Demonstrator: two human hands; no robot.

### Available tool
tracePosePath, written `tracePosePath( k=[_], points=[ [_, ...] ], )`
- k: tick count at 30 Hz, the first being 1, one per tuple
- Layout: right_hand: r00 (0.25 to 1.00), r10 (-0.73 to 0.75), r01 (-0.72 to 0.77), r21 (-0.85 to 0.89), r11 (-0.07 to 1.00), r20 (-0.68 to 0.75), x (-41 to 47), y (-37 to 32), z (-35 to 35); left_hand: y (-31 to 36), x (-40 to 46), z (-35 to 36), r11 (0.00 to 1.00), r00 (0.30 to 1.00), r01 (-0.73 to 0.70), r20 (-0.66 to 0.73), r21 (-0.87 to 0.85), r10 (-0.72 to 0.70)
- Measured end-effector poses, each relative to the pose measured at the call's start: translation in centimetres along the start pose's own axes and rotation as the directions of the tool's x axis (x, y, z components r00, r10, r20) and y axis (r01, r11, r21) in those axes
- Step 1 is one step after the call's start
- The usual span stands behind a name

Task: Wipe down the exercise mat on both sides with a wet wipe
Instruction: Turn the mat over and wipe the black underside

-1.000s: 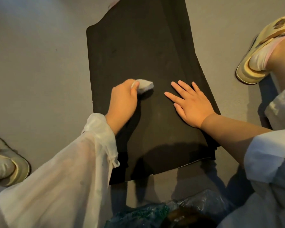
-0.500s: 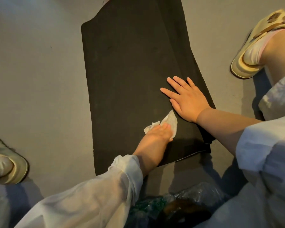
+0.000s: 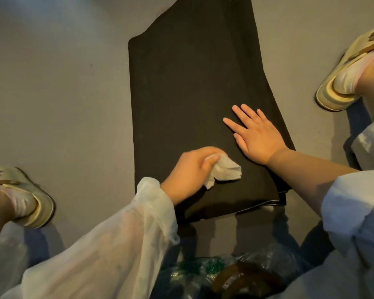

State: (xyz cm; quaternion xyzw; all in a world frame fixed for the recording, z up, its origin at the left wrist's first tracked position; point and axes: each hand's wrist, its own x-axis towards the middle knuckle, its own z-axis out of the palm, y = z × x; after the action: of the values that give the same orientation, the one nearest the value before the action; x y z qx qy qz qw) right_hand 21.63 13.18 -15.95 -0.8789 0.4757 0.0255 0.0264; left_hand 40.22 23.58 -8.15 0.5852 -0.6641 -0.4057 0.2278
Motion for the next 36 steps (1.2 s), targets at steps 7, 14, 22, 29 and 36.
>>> tracePosePath(
  k=[7, 14, 22, 29, 36],
  points=[
    [1.000, 0.000, 0.000, 0.010, 1.000, 0.000, 0.0, 0.1, 0.2, -2.3, 8.0, -5.0, 0.961, 0.919, 0.272, -0.309, 0.052, -0.244],
    [1.000, -0.004, 0.004, 0.043, 0.999, -0.016, 0.1, 0.1, -0.1, -4.1, 13.9, -7.1, 0.924, 0.793, 0.365, -0.558, 0.116, -0.244],
    [0.997, -0.014, 0.021, 0.082, 0.996, -0.082, 0.3, 0.3, 0.3, -6.6, 18.2, -8.6, 0.919, 0.827, 0.308, -0.547, 0.247, -0.130],
    [0.998, -0.021, 0.029, 0.127, 0.991, -0.064, 0.5, 0.4, 0.0, -8.3, 17.2, -7.1, 0.890, 0.921, 0.140, -0.387, 0.435, 0.044],
    [0.997, -0.022, 0.031, 0.131, 0.991, -0.073, 0.3, 0.4, 0.1, -8.5, 9.3, -3.0, 0.959, 0.956, 0.036, -0.289, 0.280, 0.049]
  ],
)
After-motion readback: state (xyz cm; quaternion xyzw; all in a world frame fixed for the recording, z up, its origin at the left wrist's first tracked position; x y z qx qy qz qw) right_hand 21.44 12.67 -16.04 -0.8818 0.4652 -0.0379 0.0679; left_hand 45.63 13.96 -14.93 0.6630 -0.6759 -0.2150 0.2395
